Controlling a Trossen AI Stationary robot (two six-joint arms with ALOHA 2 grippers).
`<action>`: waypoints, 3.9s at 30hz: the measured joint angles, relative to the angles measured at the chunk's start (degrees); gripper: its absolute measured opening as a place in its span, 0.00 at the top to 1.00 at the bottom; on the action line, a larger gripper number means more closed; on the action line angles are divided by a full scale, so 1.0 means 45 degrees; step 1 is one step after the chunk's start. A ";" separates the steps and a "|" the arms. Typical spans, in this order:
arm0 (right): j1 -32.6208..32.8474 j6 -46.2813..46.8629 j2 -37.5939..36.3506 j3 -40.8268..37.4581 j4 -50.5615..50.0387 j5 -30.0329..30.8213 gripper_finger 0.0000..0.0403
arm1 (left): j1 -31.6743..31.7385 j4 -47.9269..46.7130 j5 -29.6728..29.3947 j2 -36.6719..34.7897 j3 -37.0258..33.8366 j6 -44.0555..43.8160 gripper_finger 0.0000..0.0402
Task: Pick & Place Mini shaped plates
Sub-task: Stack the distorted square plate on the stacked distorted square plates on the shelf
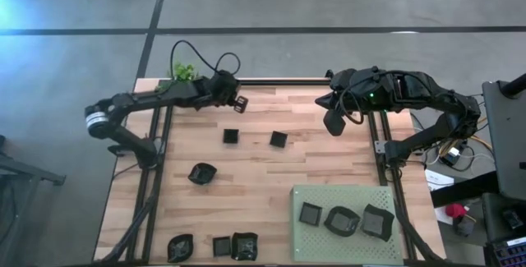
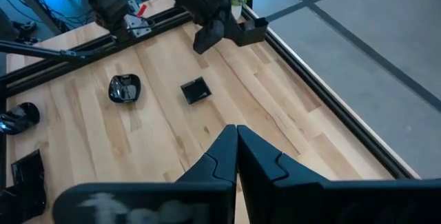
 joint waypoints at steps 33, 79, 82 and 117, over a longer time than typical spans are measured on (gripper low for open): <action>0.0000 0.0003 -0.0087 -0.0005 0.0008 0.0335 0.98 | -0.2239 -0.1008 0.1881 0.7101 0.5485 0.3488 1.00; -0.1243 -0.0139 0.0242 -0.1172 0.0235 0.0487 0.98 | -0.2454 -0.1874 -0.0163 0.3780 0.5670 0.2855 0.84; -0.1717 -0.0672 0.0484 -0.1923 0.1138 -0.0788 0.98 | -0.2585 -0.1887 -0.0369 0.2835 0.5609 0.2861 0.84; -0.4884 0.2497 0.6342 -0.4376 0.5633 -0.5008 0.98 | -0.3884 -0.0938 -0.3211 -0.4170 0.0269 0.0015 0.84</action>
